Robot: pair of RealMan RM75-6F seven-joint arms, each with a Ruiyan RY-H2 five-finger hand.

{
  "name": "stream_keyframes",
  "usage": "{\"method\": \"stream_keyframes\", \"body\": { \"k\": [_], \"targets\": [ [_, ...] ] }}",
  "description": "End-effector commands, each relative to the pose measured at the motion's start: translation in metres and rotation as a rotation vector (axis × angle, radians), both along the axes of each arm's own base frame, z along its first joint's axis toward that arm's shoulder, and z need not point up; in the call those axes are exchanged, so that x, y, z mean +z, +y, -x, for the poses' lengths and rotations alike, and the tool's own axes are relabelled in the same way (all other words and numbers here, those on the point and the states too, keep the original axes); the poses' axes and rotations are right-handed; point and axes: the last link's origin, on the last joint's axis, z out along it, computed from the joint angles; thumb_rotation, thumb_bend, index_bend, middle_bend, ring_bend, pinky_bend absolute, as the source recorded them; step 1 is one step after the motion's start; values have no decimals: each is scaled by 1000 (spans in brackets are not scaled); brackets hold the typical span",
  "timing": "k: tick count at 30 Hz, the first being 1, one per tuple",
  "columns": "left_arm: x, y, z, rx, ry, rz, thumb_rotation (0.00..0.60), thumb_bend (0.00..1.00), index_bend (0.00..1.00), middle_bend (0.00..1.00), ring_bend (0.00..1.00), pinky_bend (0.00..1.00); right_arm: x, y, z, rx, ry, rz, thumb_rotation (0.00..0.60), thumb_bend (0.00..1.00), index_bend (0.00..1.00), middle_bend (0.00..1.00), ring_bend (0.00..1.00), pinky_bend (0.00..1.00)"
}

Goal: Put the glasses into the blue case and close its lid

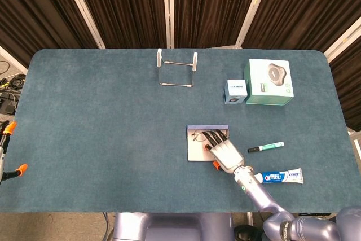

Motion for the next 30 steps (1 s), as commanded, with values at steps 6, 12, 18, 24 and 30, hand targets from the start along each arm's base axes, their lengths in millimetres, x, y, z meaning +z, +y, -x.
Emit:
{"method": "stream_keyframes", "body": {
  "k": [6,12,18,24,30],
  "targets": [
    [0,0,0,1,1,1,600,0,0,0,0,0,2,-6,-4,-4,-28,20,600,437,398,0,0,0],
    [0,1,0,2,1,1,600,0,0,0,0,0,3,-14,-8,-12,-37,39,600,437,401,0,0,0],
    [-1,1,1,5,2,2,600,0,0,0,0,0,0,-25,-10,-30,-37,62,600,436,406,0,0,0],
    [-1,2,3,14,2,2,600,0,0,0,0,0,-2,-29,-9,-41,-47,68,600,435,426,3,0,0],
    [-1,3,3,16,1,1,600,0,0,0,0,0,2,-24,-8,-30,-81,57,600,437,546,33,0,0]
  ]
}}
